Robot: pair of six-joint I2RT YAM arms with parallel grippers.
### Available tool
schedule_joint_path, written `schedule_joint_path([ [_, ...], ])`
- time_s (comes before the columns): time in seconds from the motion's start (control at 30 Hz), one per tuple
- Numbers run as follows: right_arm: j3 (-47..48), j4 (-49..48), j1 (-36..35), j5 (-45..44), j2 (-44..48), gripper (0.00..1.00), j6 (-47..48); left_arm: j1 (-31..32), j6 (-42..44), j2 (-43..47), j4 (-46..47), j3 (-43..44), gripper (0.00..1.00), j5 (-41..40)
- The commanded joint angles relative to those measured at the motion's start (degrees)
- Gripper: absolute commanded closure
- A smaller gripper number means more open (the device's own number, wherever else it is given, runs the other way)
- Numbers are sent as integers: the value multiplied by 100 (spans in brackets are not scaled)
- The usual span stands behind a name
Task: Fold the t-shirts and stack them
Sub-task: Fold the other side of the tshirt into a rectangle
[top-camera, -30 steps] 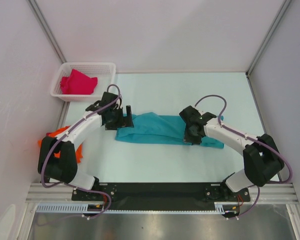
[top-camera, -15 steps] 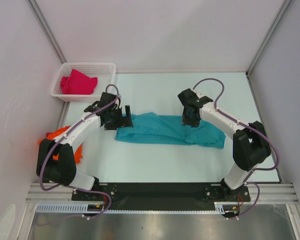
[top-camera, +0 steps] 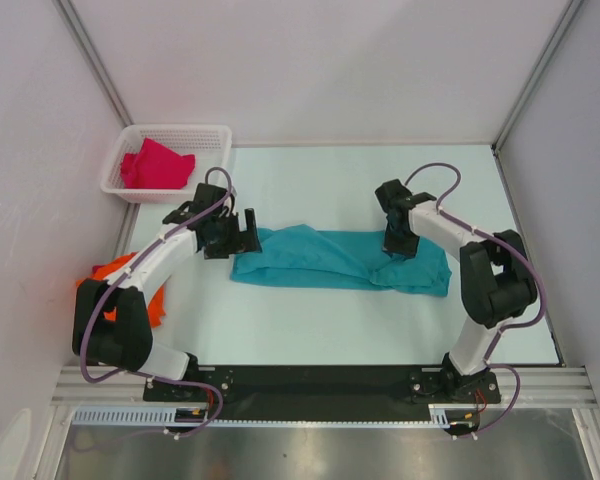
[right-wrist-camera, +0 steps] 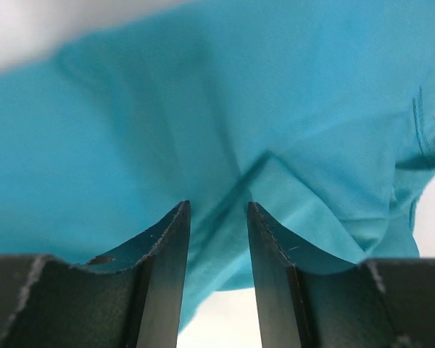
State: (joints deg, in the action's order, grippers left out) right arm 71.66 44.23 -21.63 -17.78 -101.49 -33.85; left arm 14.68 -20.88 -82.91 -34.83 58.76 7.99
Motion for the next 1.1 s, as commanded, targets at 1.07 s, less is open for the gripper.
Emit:
schedule_joint_path([
  [1.07,-128,139,632,116,1327,45,-210,-114,164,601,134,-278,1,326],
])
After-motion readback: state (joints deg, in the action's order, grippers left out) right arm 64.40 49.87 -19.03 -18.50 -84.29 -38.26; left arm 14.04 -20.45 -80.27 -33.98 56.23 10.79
